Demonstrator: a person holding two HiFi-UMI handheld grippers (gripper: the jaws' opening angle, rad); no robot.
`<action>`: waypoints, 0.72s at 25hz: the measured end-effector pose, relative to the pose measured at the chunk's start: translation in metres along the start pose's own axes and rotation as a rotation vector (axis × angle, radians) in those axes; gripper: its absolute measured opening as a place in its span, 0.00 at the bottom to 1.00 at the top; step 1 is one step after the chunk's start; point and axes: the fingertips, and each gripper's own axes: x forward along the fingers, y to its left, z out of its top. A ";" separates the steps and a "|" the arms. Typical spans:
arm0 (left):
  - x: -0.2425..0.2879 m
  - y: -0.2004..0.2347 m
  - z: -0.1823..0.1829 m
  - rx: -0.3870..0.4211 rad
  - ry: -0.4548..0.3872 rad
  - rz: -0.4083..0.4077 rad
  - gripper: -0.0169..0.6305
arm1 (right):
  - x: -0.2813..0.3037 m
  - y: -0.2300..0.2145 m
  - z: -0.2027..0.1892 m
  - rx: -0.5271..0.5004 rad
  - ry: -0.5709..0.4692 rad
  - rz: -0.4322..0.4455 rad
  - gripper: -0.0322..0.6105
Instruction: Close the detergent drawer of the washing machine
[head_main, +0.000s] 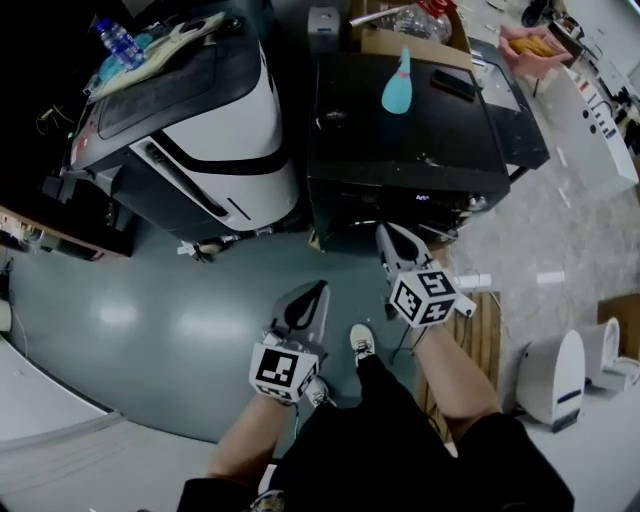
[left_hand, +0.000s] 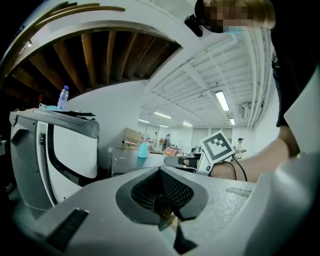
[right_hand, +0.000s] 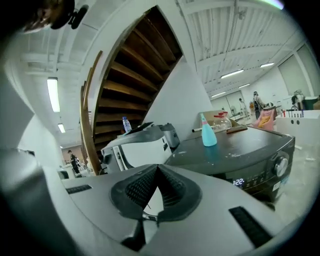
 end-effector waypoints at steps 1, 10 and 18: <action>-0.012 -0.003 0.005 0.002 -0.010 -0.004 0.03 | -0.011 0.013 0.005 -0.006 -0.013 0.019 0.05; -0.123 -0.026 0.032 0.055 -0.061 -0.031 0.03 | -0.105 0.127 0.025 -0.099 -0.080 0.110 0.05; -0.193 -0.044 0.021 0.050 -0.063 -0.043 0.03 | -0.167 0.186 0.002 -0.138 -0.075 0.115 0.05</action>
